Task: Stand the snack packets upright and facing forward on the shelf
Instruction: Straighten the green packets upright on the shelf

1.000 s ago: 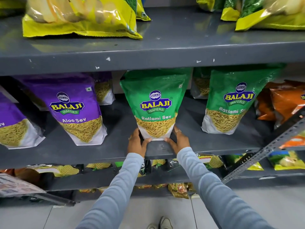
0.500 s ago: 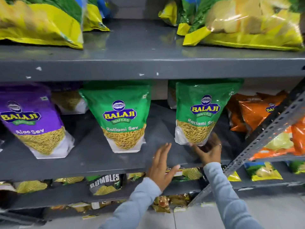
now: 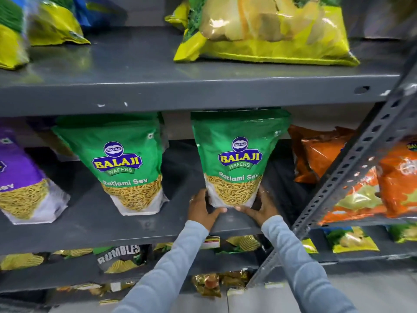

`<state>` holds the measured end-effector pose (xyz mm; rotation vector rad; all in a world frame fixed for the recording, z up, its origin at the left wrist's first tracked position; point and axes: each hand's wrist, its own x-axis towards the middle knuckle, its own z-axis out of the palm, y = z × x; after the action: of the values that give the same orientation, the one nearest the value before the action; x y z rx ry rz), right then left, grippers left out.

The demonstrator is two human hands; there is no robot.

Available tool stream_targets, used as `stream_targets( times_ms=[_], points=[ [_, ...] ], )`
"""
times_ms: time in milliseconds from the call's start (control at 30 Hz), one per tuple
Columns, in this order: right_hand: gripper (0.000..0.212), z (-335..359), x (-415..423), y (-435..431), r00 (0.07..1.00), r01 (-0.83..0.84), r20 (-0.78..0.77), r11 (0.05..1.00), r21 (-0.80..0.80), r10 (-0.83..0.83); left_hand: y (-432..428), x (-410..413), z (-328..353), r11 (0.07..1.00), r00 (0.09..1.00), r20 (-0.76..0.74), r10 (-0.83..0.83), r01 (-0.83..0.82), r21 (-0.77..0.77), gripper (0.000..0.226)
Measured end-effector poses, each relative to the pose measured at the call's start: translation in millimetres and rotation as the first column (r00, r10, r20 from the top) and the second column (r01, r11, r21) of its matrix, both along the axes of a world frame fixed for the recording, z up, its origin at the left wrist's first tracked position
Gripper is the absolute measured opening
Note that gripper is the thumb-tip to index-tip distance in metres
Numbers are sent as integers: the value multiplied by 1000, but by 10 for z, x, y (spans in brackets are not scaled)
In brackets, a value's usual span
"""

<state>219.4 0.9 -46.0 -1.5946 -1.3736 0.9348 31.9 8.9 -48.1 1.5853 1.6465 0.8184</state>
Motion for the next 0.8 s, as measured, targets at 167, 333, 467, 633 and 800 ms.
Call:
stream_targets(
  times_ms=[167,333,467,633,800],
  points=[
    [97,-48,57,-13,996,62,-57,997,-42,-65,-58,51,56,999,998,-46,-30,32,42,64],
    [88,-49,63,-5,993,62,-99,996,-58,-68,-83,75,103,999,998,-51,-26,28,45,60],
    [88,-42,60,-15,995,47,-80,997,-62,-52,-86,57,94,999,999,-51,-13,15,36,59],
    [85,-30,75,-22,997,28,-76,999,-47,-31,-85,52,80,999,999,-50,-13,15,50,59],
    [88,-1,61,-47,998,30,-49,998,-59,-33,-84,56,80,999,999,-27,-22,23,41,56]
  ],
)
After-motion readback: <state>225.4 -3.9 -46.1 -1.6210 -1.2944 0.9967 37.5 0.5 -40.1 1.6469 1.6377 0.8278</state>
